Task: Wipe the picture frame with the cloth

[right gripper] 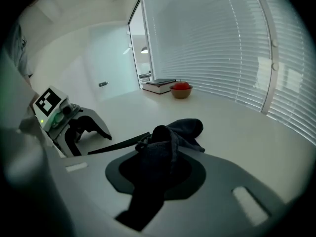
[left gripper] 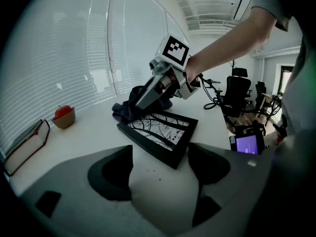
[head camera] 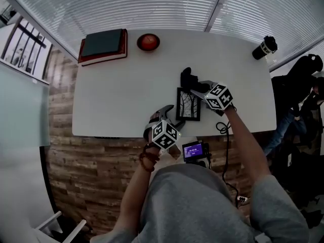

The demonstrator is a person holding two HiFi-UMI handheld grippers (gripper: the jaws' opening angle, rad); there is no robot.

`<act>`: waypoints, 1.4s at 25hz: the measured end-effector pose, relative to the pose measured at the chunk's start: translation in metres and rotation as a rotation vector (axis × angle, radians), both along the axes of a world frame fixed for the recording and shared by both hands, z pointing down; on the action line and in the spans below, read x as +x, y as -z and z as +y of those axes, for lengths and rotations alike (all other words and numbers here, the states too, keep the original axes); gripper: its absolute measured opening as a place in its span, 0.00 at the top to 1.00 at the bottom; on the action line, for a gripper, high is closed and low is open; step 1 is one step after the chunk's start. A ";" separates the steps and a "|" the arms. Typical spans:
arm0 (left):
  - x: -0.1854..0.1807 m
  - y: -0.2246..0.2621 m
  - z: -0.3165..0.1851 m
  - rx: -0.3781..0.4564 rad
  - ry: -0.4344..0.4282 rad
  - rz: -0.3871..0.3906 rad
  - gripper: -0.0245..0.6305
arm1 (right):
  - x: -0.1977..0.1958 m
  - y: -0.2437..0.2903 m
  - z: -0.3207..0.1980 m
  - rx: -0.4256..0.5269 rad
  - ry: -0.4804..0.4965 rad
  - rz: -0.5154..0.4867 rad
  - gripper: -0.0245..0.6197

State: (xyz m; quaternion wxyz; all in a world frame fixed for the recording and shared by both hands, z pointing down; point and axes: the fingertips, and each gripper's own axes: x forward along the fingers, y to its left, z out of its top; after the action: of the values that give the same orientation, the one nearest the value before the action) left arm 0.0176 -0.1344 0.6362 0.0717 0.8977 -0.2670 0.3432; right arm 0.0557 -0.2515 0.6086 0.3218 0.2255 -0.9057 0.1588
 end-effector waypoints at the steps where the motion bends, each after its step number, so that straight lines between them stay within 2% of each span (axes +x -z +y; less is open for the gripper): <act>1: 0.000 0.000 0.000 0.000 0.000 0.000 0.44 | -0.001 0.000 0.005 -0.003 0.011 -0.002 0.83; 5: 0.001 0.001 -0.001 -0.001 -0.001 0.001 0.44 | -0.004 -0.007 0.033 -0.015 0.070 0.021 0.84; 12: -0.001 0.000 0.000 0.000 -0.002 0.001 0.44 | -0.009 -0.008 0.068 -0.129 0.066 -0.042 0.84; 19: 0.000 -0.001 0.000 -0.002 -0.002 0.000 0.44 | -0.010 -0.008 0.090 -0.161 0.081 -0.076 0.84; 31: -0.001 -0.001 0.000 -0.002 0.002 0.000 0.44 | -0.013 -0.005 0.116 -0.322 -0.027 -0.221 0.84; 35: -0.001 0.000 -0.001 0.000 0.004 -0.001 0.44 | -0.011 -0.003 0.120 -0.337 -0.040 -0.249 0.84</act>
State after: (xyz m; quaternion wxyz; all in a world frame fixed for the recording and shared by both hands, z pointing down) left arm 0.0170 -0.1352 0.6358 0.0720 0.8970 -0.2686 0.3435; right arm 0.0449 -0.1318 0.6111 0.2376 0.1651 -0.8944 0.3411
